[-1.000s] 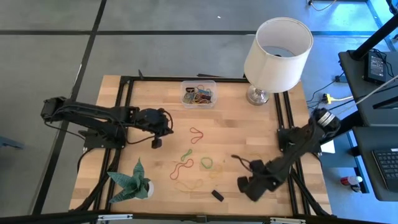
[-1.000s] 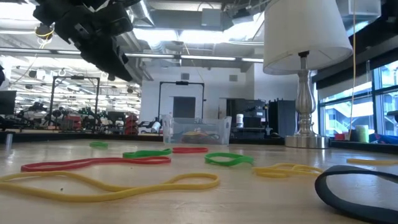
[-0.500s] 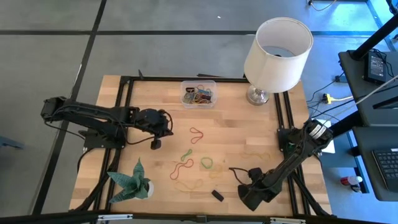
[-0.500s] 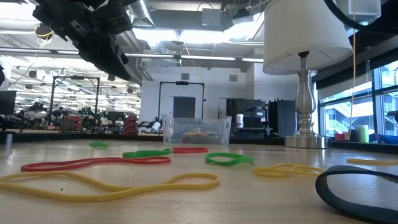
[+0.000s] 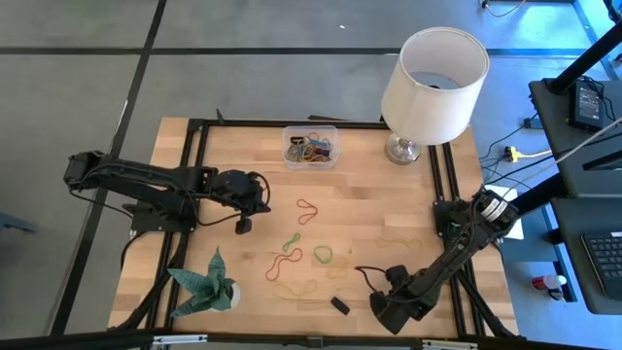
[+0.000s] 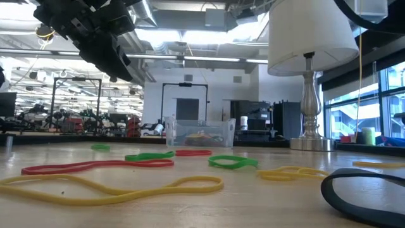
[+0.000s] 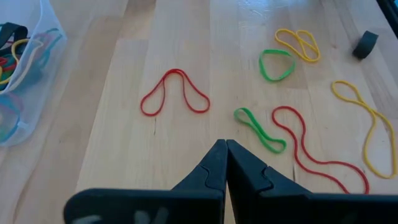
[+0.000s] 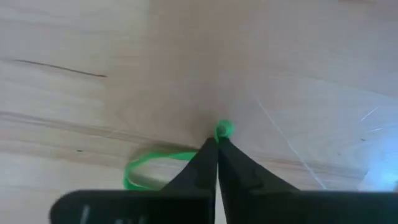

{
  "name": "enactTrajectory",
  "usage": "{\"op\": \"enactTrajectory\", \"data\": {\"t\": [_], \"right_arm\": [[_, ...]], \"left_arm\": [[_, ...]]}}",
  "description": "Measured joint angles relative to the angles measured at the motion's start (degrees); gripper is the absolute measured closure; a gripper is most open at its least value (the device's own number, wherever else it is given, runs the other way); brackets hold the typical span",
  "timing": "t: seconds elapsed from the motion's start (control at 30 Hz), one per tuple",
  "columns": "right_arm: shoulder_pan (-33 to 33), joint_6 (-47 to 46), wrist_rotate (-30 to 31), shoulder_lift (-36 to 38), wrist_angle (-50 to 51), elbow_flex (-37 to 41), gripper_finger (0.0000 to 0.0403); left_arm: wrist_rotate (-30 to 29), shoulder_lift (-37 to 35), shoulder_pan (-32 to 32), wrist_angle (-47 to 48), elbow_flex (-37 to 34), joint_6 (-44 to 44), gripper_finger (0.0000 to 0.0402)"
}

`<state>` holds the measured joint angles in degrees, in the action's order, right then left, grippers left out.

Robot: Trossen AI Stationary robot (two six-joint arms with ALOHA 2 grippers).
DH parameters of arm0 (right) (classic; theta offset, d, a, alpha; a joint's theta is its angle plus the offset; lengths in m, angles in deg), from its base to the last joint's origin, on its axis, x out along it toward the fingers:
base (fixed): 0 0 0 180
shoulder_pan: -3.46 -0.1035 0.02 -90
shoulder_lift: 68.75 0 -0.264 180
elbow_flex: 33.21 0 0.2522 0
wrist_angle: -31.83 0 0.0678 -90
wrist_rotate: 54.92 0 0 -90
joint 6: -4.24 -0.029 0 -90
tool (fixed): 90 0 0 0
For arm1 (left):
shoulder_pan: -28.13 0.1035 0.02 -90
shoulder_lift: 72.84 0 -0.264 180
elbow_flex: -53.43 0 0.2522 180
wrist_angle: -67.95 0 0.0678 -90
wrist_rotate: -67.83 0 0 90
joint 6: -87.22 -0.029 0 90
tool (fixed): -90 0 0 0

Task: Pick and place rubber bands into bin
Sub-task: Put the green rubber band into the transparent bin

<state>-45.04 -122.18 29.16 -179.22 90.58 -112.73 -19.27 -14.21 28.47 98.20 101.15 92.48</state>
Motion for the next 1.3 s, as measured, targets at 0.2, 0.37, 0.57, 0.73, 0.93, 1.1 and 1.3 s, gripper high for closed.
{"op": "enactTrajectory", "data": {"t": [0.2,0.37,0.57,0.73,0.93,1.1,1.3], "right_arm": [[2.64,3.18,7.19,2.11,7.06,-3.32,0.0399],[6.9,10.25,17.26,4.33,10.65,-8.02,0.04],[17.94,33.08,27.62,5.68,12.03,-14.5,0.0401],[29.2,59.72,27.94,5.72,10.39,-20.06,0.0402],[42.5,90.21,29.08,5.74,-0.39,-25.17,0.0402],[52.21,107.99,28.67,5.74,-13.07,-26.07,0.0403],[61.95,117.3,25.92,0.92,-20.43,-26.14,0.0403]], "left_arm": [[-0.04,0.0,0.0,-0.02,0.02,-1.49,0.04],[-0.77,0.02,0.1,-1.12,0.02,-2.0,0.04],[-1.87,0.02,0.13,-5.53,0.07,-3.32,0.04],[-2.48,0.02,0.13,-6.39,0.07,-3.5,0.04],[-5.25,0.02,0.13,-6.41,0.07,-3.52,0.04],[-8.64,0.02,0.13,-6.82,0.07,-1.92,0.04],[-11.93,0.02,0.13,-8.18,0.07,-0.81,0.04]]}}
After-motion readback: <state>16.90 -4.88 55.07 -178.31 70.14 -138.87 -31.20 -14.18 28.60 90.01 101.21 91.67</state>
